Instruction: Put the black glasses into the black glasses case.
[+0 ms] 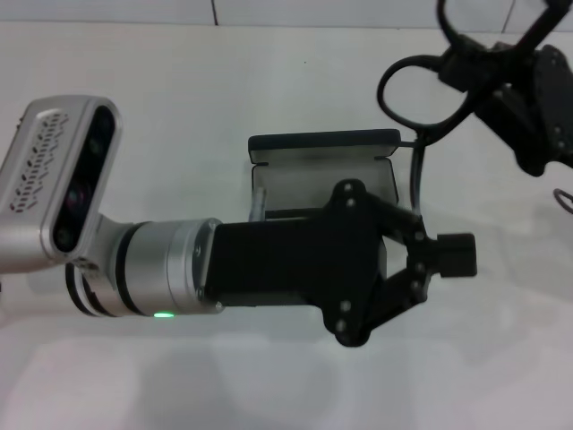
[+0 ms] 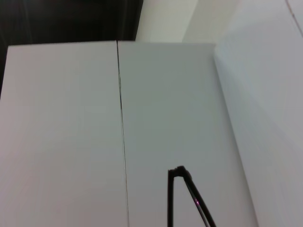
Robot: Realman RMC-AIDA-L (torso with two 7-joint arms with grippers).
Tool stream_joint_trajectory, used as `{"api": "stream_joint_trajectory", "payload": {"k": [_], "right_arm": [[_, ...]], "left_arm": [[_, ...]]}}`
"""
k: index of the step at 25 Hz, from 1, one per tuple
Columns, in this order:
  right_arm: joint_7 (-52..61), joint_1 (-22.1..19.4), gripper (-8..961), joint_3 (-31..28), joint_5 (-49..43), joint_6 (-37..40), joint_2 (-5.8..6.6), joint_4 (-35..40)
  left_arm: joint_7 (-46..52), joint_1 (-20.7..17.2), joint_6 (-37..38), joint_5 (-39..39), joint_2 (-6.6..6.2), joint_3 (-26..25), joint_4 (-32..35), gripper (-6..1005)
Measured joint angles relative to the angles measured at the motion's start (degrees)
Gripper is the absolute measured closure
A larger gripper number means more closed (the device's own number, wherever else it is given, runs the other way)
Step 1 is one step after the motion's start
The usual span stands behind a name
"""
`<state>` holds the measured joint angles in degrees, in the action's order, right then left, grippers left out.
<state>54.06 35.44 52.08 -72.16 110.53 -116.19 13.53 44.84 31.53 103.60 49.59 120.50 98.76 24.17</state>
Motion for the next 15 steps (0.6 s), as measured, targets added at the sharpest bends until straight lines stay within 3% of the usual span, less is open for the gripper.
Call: {"api": "stream_joint_trajectory", "payload": {"k": [15], "right_arm": [[-0.4, 1.9, 850, 7.8, -0.1, -4.7, 0.00, -0.7]], "left_arm": [[-0.2, -0.5, -0.8, -4.9, -0.08, -0.5, -0.7, 955]]}}
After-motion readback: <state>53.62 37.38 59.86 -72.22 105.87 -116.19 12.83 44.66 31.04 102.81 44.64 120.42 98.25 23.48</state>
